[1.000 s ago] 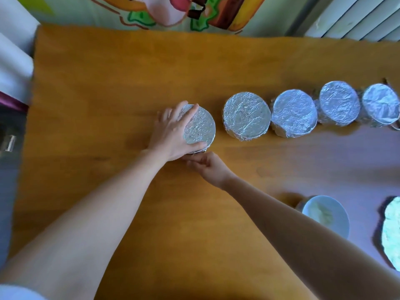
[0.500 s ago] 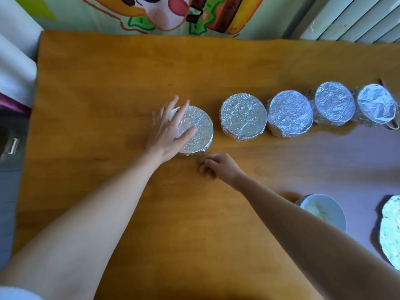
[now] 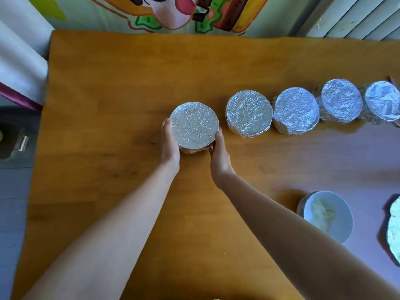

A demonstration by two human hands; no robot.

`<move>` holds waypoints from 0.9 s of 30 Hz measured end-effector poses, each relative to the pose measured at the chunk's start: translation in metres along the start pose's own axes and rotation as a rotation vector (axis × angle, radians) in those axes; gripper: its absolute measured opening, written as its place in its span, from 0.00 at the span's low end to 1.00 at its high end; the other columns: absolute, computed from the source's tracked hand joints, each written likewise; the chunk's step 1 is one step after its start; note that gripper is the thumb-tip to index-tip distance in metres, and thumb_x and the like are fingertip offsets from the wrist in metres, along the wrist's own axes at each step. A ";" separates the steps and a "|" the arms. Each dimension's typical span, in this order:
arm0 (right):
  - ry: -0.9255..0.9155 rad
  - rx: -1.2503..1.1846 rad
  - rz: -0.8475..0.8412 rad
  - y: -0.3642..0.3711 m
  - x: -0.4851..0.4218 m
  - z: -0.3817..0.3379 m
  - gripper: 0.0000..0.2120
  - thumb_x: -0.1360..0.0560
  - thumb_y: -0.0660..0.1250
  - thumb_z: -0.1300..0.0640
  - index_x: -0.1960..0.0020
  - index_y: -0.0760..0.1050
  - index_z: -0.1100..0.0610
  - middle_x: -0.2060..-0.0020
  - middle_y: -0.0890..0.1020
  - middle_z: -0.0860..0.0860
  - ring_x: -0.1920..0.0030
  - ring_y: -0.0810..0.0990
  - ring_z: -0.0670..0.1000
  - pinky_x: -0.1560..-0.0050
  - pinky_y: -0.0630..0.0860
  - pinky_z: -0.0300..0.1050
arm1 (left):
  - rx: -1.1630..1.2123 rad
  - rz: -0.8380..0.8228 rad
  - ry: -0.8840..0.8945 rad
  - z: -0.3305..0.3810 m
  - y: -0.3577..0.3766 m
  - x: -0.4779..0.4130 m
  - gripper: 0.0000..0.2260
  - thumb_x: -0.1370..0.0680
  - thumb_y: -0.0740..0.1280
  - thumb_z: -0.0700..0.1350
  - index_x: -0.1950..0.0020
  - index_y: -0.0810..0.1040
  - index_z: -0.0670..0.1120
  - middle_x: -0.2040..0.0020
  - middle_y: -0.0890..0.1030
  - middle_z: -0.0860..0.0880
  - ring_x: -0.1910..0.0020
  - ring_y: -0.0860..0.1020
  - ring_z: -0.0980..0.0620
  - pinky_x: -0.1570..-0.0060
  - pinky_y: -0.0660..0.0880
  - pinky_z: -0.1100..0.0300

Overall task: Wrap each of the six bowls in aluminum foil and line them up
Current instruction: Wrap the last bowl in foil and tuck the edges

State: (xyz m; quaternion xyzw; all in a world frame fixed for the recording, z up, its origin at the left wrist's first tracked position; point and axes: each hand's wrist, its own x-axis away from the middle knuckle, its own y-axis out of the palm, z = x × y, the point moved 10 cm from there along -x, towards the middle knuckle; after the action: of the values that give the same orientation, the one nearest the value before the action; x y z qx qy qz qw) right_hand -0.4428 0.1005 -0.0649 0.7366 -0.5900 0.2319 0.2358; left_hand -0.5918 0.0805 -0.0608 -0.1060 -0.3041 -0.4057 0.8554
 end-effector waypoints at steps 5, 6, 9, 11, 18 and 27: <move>0.053 -0.050 0.045 -0.002 -0.007 0.013 0.38 0.27 0.51 0.29 0.21 0.57 0.44 0.24 0.65 0.43 0.24 0.61 0.46 0.22 0.54 0.51 | 0.097 -0.005 -0.019 -0.001 0.000 0.005 0.22 0.17 0.52 0.60 0.31 0.72 0.48 0.37 0.77 0.54 0.36 0.74 0.59 0.32 0.66 0.59; 0.032 -0.052 0.083 -0.007 -0.006 0.012 0.34 0.24 0.51 0.33 0.22 0.59 0.46 0.25 0.67 0.45 0.25 0.64 0.47 0.23 0.58 0.50 | 0.096 0.042 -0.027 -0.002 -0.006 0.006 0.18 0.16 0.52 0.57 0.32 0.71 0.51 0.36 0.76 0.55 0.36 0.73 0.60 0.32 0.65 0.60; -0.047 -0.029 0.336 -0.040 0.008 0.003 0.14 0.22 0.58 0.50 0.39 0.74 0.53 0.43 0.80 0.50 0.42 0.77 0.50 0.38 0.72 0.48 | -0.071 0.235 0.079 0.006 -0.037 0.008 0.19 0.19 0.56 0.54 0.31 0.73 0.48 0.32 0.74 0.48 0.34 0.73 0.50 0.30 0.68 0.51; -0.079 0.063 0.426 -0.052 0.019 -0.005 0.09 0.24 0.58 0.59 0.57 0.76 0.54 0.61 0.80 0.50 0.58 0.76 0.52 0.53 0.73 0.50 | -0.178 0.381 0.087 0.006 -0.058 0.016 0.15 0.24 0.56 0.51 0.47 0.78 0.46 0.47 0.81 0.46 0.46 0.79 0.43 0.41 0.75 0.50; -0.197 0.481 0.063 -0.021 0.012 -0.020 0.15 0.26 0.62 0.63 0.63 0.84 0.51 0.63 0.85 0.48 0.59 0.81 0.47 0.53 0.75 0.43 | -0.575 -0.180 0.158 -0.019 -0.013 0.029 0.19 0.23 0.59 0.34 0.65 0.82 0.51 0.61 0.84 0.48 0.65 0.76 0.54 0.58 0.72 0.56; -0.153 0.409 0.147 -0.043 0.003 -0.016 0.14 0.26 0.62 0.63 0.67 0.79 0.52 0.69 0.82 0.50 0.65 0.77 0.50 0.60 0.75 0.49 | -0.546 0.002 0.147 -0.008 -0.039 0.018 0.15 0.20 0.58 0.35 0.62 0.77 0.47 0.62 0.81 0.48 0.65 0.76 0.51 0.63 0.74 0.59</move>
State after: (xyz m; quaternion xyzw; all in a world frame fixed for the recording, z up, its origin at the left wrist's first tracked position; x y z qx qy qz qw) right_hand -0.4007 0.1165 -0.0531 0.7394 -0.5991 0.3067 0.0185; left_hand -0.6090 0.0409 -0.0587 -0.3030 -0.1208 -0.4785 0.8152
